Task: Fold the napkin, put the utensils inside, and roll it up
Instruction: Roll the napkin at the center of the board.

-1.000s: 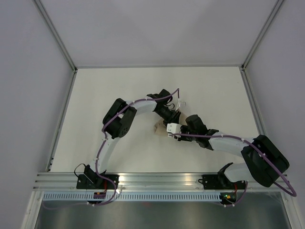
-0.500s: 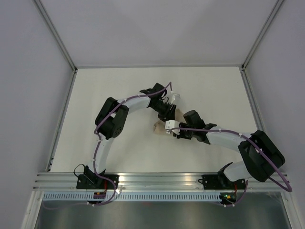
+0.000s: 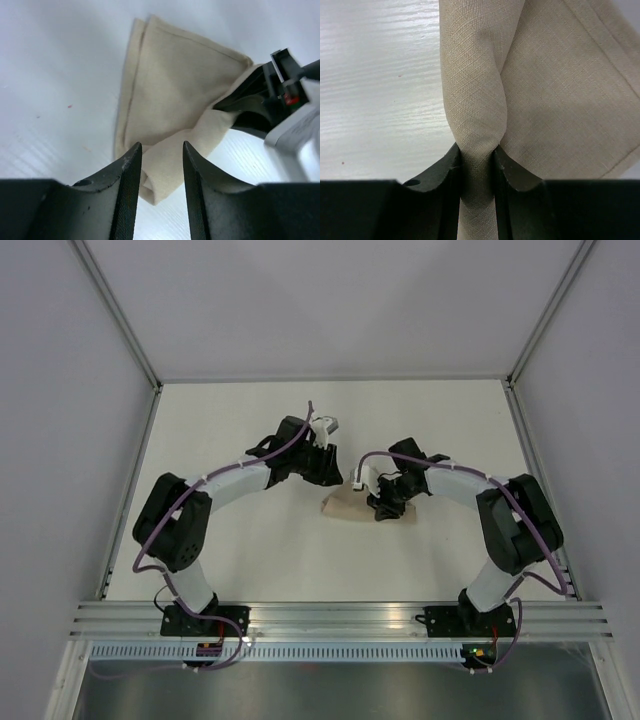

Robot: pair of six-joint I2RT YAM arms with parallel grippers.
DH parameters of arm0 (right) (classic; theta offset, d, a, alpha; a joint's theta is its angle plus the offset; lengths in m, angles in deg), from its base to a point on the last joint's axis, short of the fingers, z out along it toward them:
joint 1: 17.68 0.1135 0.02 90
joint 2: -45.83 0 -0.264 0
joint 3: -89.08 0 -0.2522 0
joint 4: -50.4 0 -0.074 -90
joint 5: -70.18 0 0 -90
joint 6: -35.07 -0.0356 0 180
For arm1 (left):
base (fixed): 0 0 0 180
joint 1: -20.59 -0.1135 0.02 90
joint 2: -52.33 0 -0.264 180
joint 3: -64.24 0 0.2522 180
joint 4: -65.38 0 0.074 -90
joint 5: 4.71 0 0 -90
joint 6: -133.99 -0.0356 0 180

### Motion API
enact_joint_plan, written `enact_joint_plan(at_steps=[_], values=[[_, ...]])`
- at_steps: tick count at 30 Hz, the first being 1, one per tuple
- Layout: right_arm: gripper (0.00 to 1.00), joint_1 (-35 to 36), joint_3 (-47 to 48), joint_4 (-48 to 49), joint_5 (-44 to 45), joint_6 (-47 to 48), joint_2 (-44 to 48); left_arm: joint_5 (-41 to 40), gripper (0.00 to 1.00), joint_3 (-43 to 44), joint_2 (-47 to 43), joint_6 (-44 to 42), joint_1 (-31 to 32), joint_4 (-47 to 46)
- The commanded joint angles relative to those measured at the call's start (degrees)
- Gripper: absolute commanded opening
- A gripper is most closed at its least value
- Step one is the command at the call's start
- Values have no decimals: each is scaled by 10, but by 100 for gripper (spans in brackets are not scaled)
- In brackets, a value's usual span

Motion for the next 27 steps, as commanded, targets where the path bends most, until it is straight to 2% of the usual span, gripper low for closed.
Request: enact_joint_plan(at_steps=[1, 4, 8, 11, 14, 20, 27], values=[[21, -26, 46, -154, -83, 61, -73, -92, 43, -78, -64, 43, 5, -139], [21, -47, 91, -210, -104, 87, -119, -136, 41, -147, -104, 14, 23, -204], [20, -67, 141, -266, -117, 111, -173, -213, 42, -225, -139, -57, 76, -286], [21, -78, 171, -299, -125, 125, -207, -274, 46, -261, -158, -156, 144, -346], [20, -89, 203, -334, -129, 136, -243, -284, 49, -283, -159, -229, 185, -392], [22, -103, 251, -366, -130, 137, -292, -281, 52, -235, -97, -350, 245, -350], [22, -106, 278, -381, -127, 135, -321, -275, 55, -176, -16, -425, 266, -329]])
